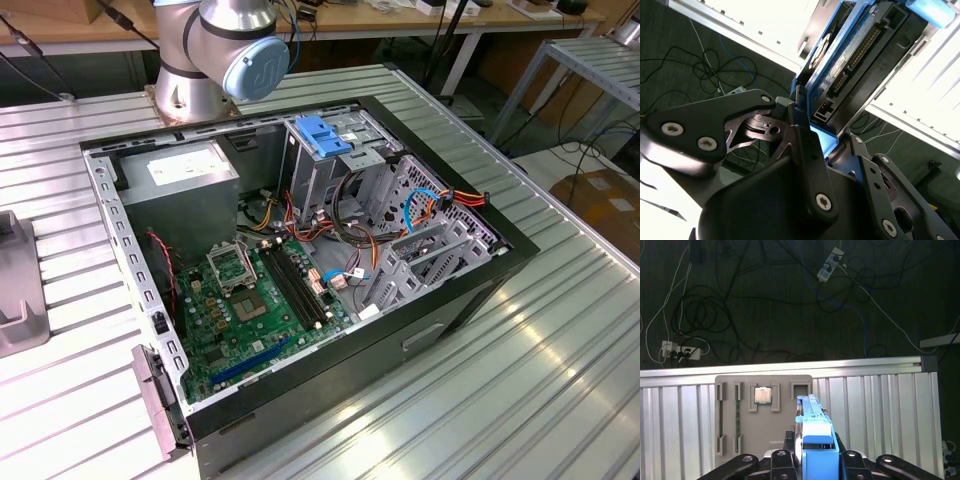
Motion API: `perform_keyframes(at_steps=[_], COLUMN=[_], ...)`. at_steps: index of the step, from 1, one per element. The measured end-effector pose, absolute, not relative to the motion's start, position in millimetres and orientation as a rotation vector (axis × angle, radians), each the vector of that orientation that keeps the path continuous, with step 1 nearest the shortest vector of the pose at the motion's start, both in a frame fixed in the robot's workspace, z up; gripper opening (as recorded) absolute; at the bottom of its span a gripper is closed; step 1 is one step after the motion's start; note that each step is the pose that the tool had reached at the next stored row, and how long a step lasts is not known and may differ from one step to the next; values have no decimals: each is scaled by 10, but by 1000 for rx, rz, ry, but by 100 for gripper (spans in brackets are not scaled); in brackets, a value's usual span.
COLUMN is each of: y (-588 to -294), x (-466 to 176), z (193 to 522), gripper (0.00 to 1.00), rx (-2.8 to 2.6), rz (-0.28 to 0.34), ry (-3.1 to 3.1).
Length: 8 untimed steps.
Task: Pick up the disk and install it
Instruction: 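Pick up the disk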
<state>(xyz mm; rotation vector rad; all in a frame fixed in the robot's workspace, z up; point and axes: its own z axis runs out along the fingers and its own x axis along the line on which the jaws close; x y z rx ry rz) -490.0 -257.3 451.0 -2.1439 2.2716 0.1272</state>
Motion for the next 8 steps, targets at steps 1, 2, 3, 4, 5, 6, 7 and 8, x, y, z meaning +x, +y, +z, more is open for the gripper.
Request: perform_keyframes(at_steps=[1, 2, 3, 4, 5, 6, 7, 8], y=[-2573, -2573, -2573, -2573, -2573, -2573, -2573, -2573], x=[-4901, -4901, -4900, -4900, -4900, -4900, -4900, -4900], z=[4513, 4518, 4521, 4523, 4525, 4527, 4529, 4532], gripper=[37, 37, 37, 37, 37, 37, 37, 37], rx=[-2144, -2144, -2144, -2144, -2144, -2144, -2144, -2144], rz=[127, 127, 127, 127, 127, 127, 127, 127], ry=[2272, 2272, 2272, 2272, 2272, 2272, 2272, 2272])
